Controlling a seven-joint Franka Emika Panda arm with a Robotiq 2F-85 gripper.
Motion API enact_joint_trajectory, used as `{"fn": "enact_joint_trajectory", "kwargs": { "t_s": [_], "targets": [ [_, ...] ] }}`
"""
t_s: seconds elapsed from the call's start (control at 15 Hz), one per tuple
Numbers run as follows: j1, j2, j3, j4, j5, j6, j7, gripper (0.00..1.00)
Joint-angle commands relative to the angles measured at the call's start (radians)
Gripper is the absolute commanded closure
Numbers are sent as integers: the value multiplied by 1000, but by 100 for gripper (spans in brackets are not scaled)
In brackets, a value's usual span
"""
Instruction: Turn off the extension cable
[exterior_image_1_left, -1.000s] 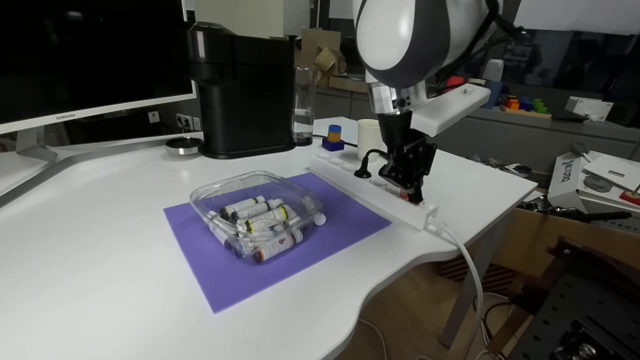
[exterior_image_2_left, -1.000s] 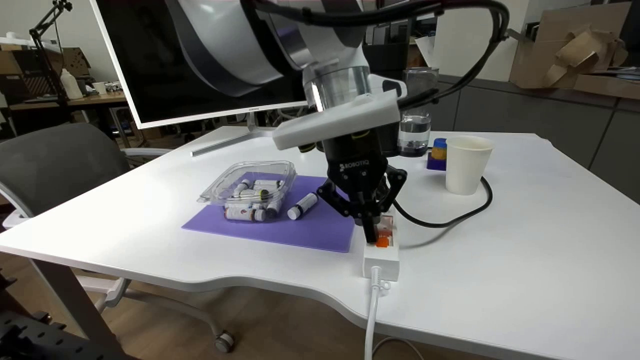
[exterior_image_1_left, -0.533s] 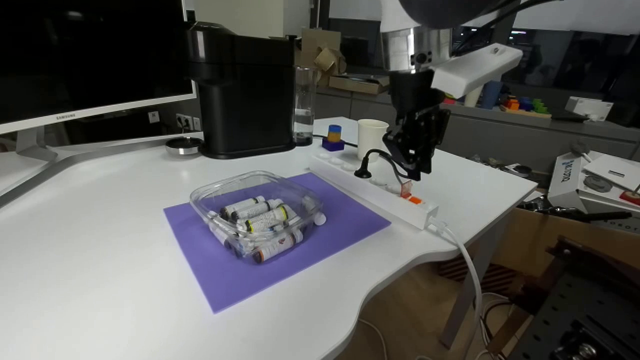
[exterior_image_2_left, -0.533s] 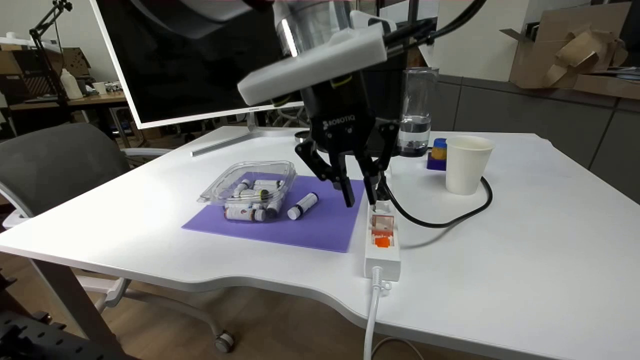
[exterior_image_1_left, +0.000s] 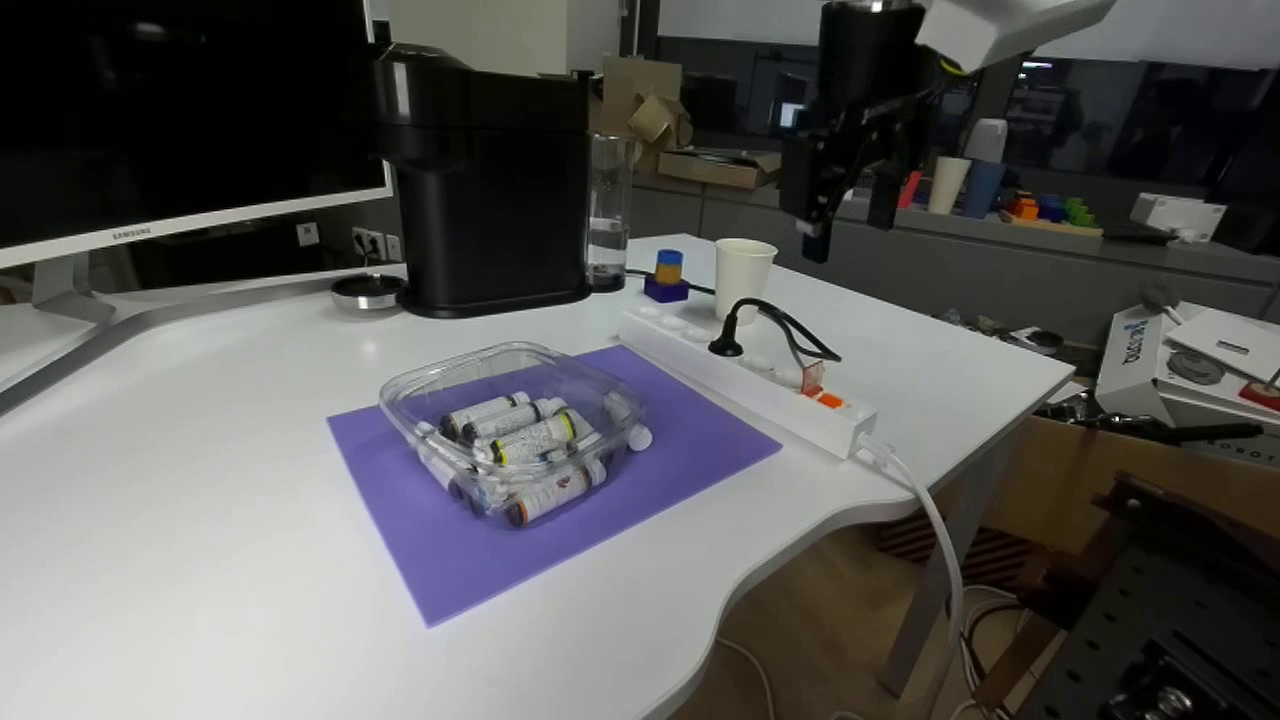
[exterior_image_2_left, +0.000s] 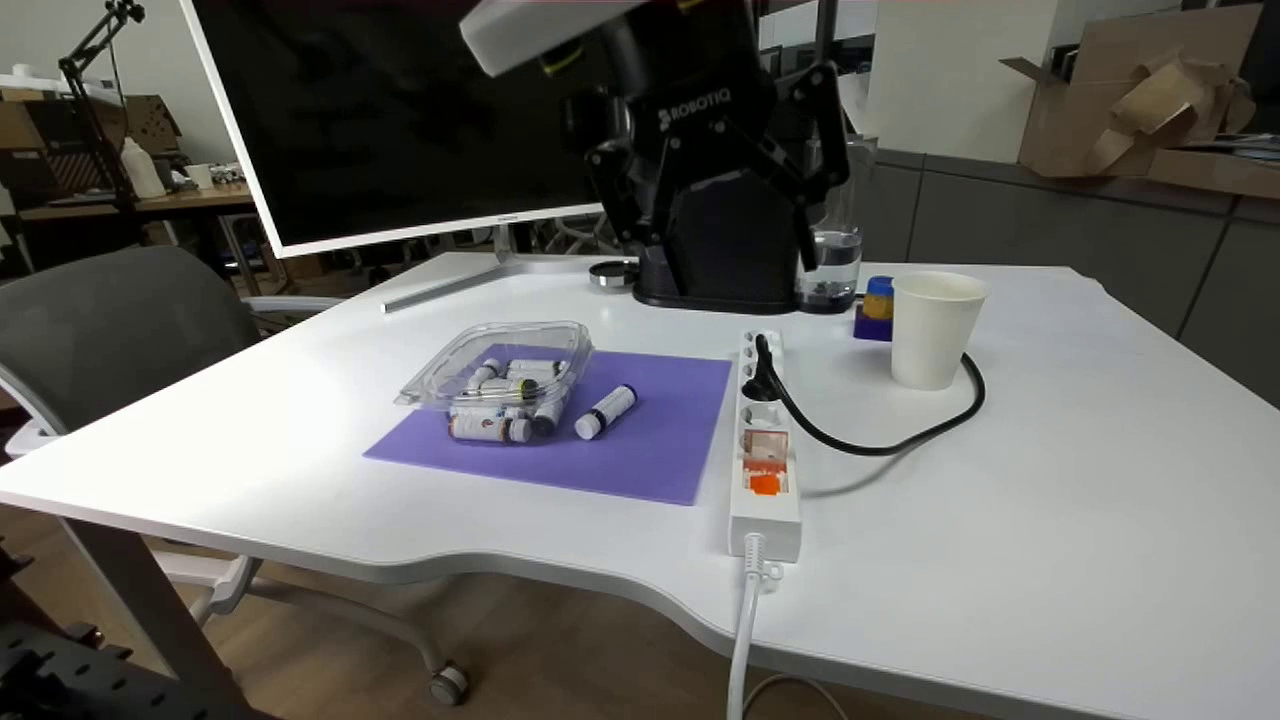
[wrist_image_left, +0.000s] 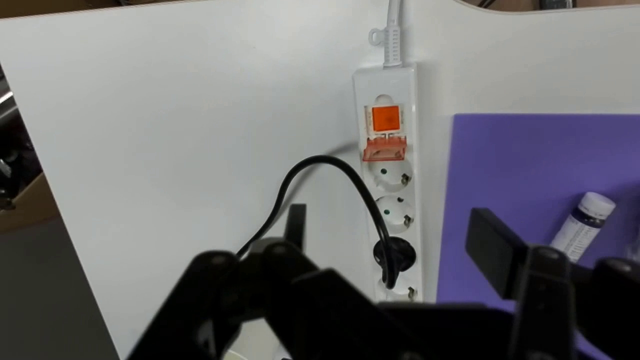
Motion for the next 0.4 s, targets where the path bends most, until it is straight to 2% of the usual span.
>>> {"fn": "enact_joint_trajectory", "kwargs": {
  "t_s": [0.0, 0.13, 0.33],
  "targets": [
    [-39, -105, 44, -46, 162, -53, -65, 0],
    [-44, -140, 54, -46, 283, -114, -107, 0],
    [-68, -178, 67, -37, 359, -187, -125, 0]
  ]
}}
